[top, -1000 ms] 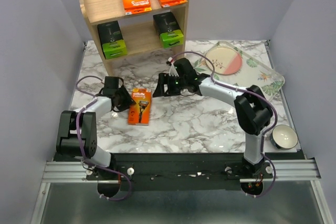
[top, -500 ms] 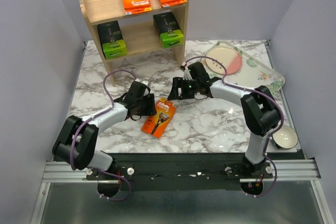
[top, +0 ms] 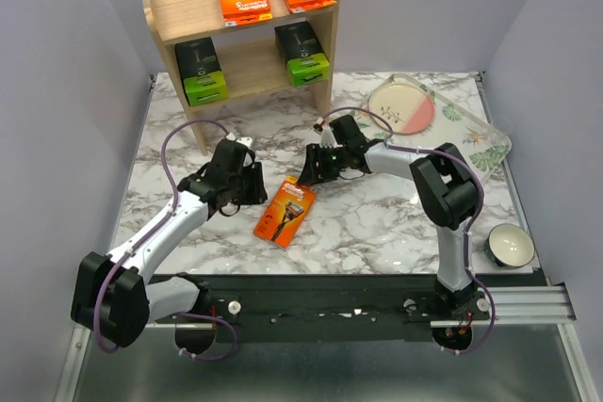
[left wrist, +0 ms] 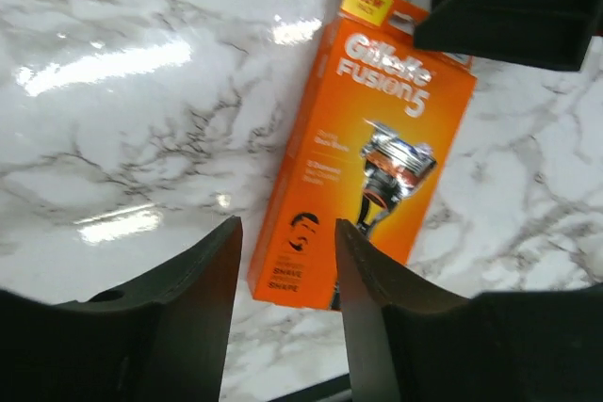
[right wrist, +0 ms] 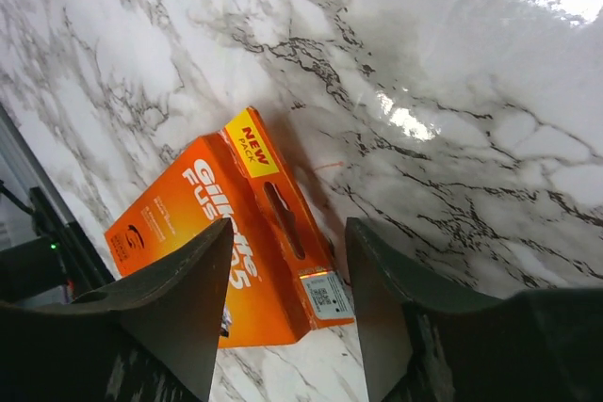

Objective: Place and organize the shaving razors onto the shelf

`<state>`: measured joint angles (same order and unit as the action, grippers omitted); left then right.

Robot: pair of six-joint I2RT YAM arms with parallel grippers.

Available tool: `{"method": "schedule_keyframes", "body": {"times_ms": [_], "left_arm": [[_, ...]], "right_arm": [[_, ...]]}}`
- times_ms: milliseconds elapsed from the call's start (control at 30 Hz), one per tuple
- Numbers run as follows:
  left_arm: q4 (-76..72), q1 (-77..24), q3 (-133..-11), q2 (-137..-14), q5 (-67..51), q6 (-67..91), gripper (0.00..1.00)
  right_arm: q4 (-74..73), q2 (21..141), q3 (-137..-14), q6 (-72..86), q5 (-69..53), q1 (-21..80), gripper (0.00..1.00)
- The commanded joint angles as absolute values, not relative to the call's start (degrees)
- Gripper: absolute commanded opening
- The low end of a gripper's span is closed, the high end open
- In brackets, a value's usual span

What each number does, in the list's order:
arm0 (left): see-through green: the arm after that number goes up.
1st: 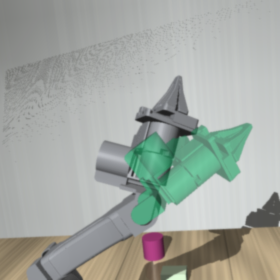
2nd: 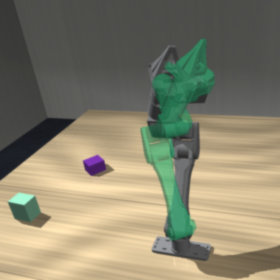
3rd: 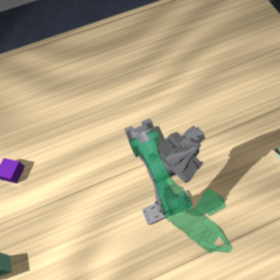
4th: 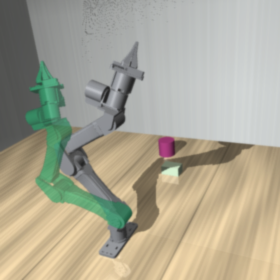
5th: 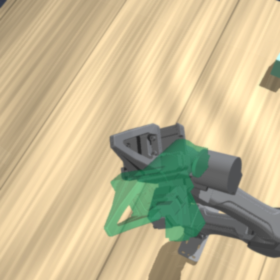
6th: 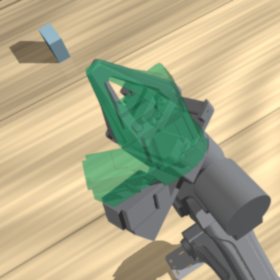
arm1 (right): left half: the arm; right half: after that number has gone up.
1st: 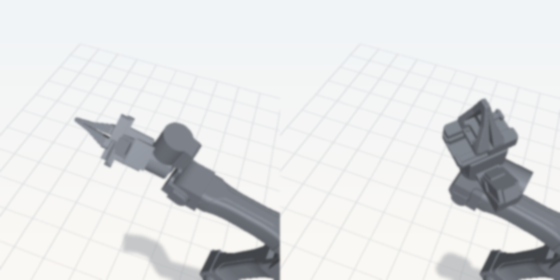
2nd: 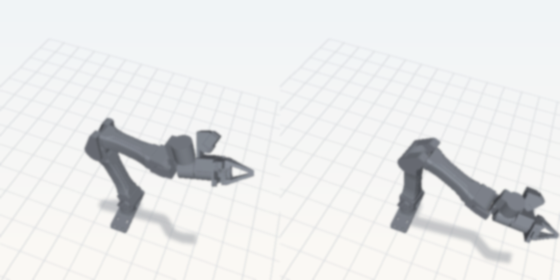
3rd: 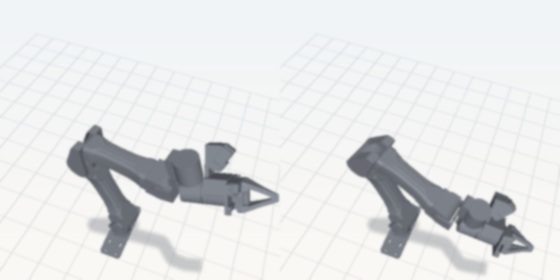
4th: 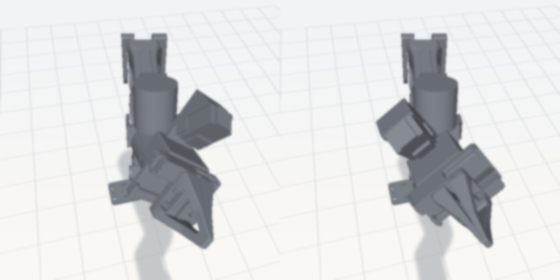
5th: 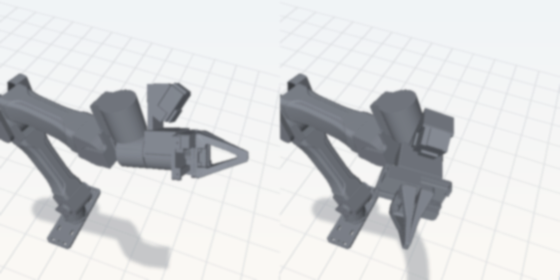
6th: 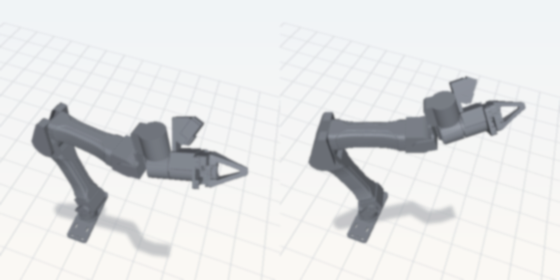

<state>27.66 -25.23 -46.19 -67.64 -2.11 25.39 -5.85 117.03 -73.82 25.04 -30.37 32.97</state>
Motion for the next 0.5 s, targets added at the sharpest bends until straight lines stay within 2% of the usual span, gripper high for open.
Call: {"method": "schedule_keyframes", "body": {"times_ms": [0,67,100,133,167,200,300,467], "left_arm": [[31.8,-25.0,-42.6,-65.0,-19.7,27.2,0.38],[31.3,-25.4,-39.6,-64.4,-24.0,27.1,0.22],[31.0,-25.7,-38.9,-64.0,-24.5,26.8,0.15],[30.9,-26.1,-38.1,-63.8,-25.0,26.8,0.03],[30.3,-26.3,-36.8,-63.7,-26.4,26.8,0.00],[28.4,-26.8,-36.2,-63.8,-30.7,26.6,0.00],[23.0,-31.8,-34.9,-65.0,-36.6,26.1,0.00],[21.8,-41.6,-40.2,-75.1,-33.6,21.6,0.00]], "right_arm": [[-5.6,120.8,-73.6,24.2,-35.7,33.0,0.51],[-5.3,120.4,-72.7,24.3,-35.7,32.5,0.43],[-5.1,120.2,-72.2,24.6,-35.6,32.3,0.36],[-4.8,119.5,-71.5,25.5,-35.5,31.5,0.31],[-4.3,119.2,-69.9,26.4,-35.0,30.9,0.28],[-4.2,118.9,-69.0,27.2,-34.5,30.2,0.25],[-4.8,117.8,-66.5,29.4,-32.3,27.5,0.24],[-5.3,116.4,-63.9,31.5,-30.7,24.3,0.24]]}}
